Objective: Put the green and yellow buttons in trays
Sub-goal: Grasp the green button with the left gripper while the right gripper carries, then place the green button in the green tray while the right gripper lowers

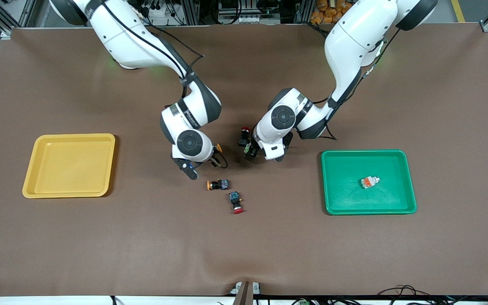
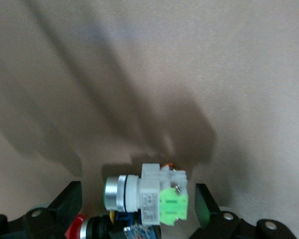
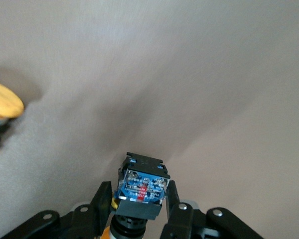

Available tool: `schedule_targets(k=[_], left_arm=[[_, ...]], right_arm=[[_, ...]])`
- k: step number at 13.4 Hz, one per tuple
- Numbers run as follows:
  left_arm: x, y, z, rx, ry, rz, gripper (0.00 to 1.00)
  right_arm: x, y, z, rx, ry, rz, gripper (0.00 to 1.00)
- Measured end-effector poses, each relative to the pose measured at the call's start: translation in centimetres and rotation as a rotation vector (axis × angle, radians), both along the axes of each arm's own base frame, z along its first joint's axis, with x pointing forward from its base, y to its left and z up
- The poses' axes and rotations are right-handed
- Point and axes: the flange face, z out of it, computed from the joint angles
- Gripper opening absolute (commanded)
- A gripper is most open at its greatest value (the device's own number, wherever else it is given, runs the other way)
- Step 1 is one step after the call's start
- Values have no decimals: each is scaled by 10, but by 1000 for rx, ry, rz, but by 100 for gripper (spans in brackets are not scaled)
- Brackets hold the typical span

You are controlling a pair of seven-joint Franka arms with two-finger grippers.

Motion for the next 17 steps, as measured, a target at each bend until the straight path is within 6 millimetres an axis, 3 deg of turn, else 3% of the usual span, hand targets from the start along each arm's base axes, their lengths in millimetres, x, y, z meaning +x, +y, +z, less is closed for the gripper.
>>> schedule_targets(k=[3,5,7,9,11,13,17], left_arm=[[-6,-2,-11,-3,2,-3,100],[-7,-4,-15,-15,-9,1,42],[-5,-6,-12,-25,-22,5,0],[-1,-5,-8,-28,-30,8,0],[16,9,-4,-15,-40,32,0],[49,42,17,25,-60,25,0],[108,134,81,98,-76,-81,0]], right_arm=[[15,-36,45,9,26,24,0],[23,-58,67,20,38,39,0],[29,-79,81,31,50,58,0],[35,-103,94,44,66,85,0],[41,-131,106,61,82,117,0],[48,-163,119,81,94,147,0],[57,-219,136,117,102,210,0]])
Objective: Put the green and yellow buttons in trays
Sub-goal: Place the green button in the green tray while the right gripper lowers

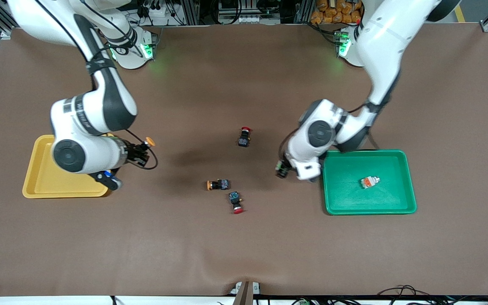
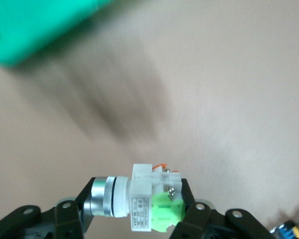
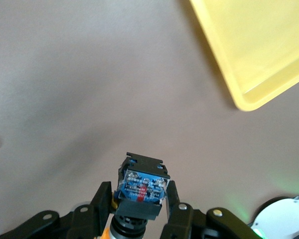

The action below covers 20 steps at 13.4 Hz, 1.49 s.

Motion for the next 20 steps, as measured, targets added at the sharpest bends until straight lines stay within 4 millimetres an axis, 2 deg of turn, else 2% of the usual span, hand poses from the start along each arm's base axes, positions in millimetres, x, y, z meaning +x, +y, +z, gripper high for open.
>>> schedule_targets(k=[1,3,6,7,8,9,11,13,14,16,17,20], left_arm=[[9,20,10,9,3,-35,0],[25,62,18,19,12,-102,0],[47,139,7,31,25,-185,0],[51,163,-1,46,32,-203,10],[53,182,-11,59,44,-213,45],[53,195,-21,68,57,-216,98],[53,204,-33,69,75,-212,100],[50,193,-30,66,84,-230,100],[49,187,-22,66,86,-241,100],[50,178,8,73,75,-282,100],[50,178,31,81,68,-329,100],[51,192,118,106,62,-508,100]], right_arm=[[2,-14,3,13,1,15,0],[6,-43,6,38,6,39,0],[8,-77,6,69,14,64,0],[9,-85,5,77,15,73,0],[9,-94,5,83,15,85,0],[10,-106,4,91,15,101,0],[10,-138,3,104,14,134,0],[9,-172,2,117,13,164,0],[8,-187,1,125,13,180,0],[5,-214,-1,138,13,220,0],[5,-227,-4,141,8,243,0],[2,-277,-23,181,-18,318,0]])
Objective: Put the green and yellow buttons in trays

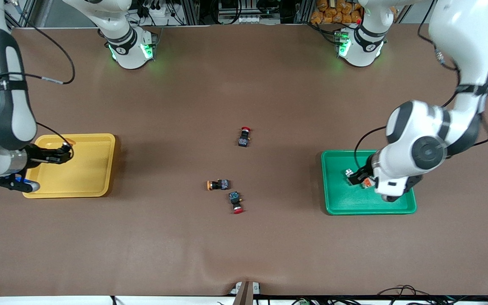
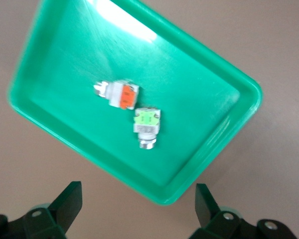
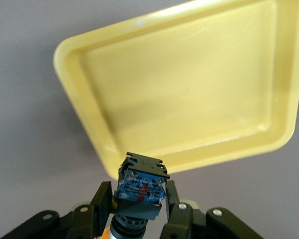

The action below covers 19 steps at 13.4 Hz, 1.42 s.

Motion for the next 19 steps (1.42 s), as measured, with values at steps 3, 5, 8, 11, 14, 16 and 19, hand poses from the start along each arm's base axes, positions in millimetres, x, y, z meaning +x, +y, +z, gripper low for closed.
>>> schedule_targets(k=[3,5,8,11,14,16,19], left_arm=[[1,19,100,2,-28,-167,100],[-6,31,168,7,-96,-229,100],[-38,41,250,23,-188,-334,100],[-64,55,286,3,-191,-418,100],[-64,79,286,1,-184,-471,100],[-65,92,280,-9,-165,-475,100],[-76,101,275,-11,-142,-480,100]], right_arm=[[-8,-58,-40,44,-38,40,0],[-16,-89,-68,67,-48,55,0],[-22,-105,-99,82,-58,70,0],[-32,-117,-129,94,-72,87,11],[-37,-119,-145,107,-57,91,69],[-37,-118,-146,110,-56,94,100],[-36,-115,-146,113,-55,96,100]])
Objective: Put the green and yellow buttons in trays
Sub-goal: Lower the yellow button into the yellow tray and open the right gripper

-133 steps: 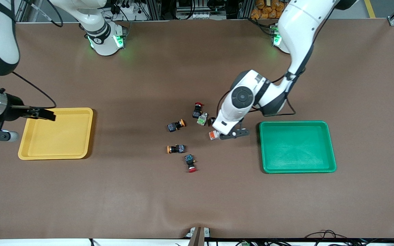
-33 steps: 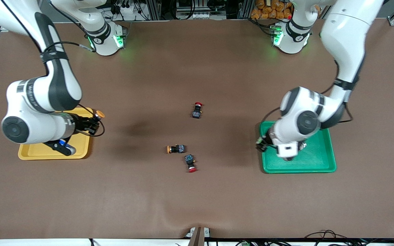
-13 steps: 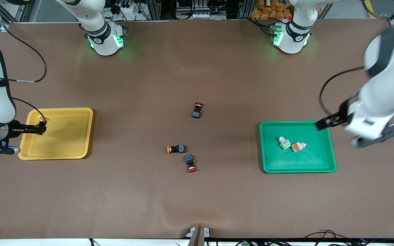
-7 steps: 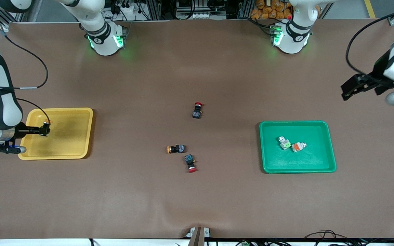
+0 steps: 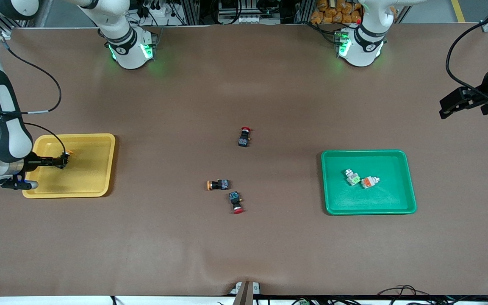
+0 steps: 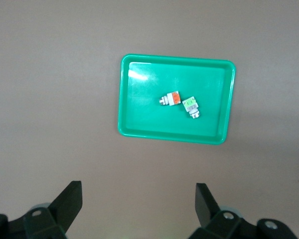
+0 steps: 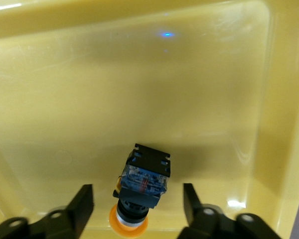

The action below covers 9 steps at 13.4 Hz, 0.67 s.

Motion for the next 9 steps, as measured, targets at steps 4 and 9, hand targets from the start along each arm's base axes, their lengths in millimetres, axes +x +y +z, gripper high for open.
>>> schedule_targets(k=[4,9], left_arm=[[-5,1,0,1,3,-7,100],[-5,6,-13,3,31,2,100]], right_arm=[[1,8,9,39,46,-20,100],[22,66,68,-2,119,-146,100]])
